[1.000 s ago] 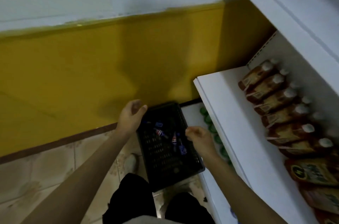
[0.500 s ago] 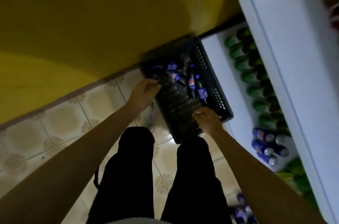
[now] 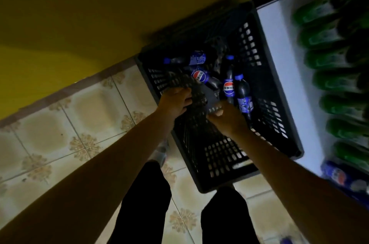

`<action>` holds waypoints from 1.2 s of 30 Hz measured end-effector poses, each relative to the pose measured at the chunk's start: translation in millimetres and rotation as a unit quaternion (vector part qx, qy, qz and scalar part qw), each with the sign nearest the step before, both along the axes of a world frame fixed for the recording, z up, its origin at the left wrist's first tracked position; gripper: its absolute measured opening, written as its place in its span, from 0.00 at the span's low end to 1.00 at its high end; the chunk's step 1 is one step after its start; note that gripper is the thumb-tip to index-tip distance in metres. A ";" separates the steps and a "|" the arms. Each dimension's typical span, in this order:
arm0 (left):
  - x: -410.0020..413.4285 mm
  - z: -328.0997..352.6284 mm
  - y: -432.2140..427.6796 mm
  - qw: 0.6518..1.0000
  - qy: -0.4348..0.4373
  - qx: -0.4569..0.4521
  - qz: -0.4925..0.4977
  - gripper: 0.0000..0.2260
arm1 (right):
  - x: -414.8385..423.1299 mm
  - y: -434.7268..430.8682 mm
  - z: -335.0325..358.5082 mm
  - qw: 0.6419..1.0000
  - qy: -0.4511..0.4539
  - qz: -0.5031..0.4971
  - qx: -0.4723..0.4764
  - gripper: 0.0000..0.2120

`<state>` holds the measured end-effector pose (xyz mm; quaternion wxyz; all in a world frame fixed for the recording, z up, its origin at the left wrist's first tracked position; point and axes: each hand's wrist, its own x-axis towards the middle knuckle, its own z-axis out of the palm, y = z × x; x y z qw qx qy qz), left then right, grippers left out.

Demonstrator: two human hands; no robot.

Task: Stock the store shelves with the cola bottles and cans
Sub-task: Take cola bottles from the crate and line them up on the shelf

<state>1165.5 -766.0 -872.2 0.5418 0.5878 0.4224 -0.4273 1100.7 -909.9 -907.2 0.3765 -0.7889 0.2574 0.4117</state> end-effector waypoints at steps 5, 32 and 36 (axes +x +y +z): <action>34.6 -118.5 -11.8 0.995 0.023 0.007 0.096 0.12 | 76.5 5.9 -91.2 0.996 -0.091 -0.001 0.002 0.17; 46.7 25.9 9.9 0.922 -0.302 -0.002 -0.243 0.36 | 40.6 -45.0 37.5 0.987 -0.119 0.044 0.096 0.37; 35.2 162.3 29.1 0.882 -0.296 -0.083 -0.357 0.33 | -2.4 -20.2 158.4 0.982 -0.124 0.037 0.138 0.41</action>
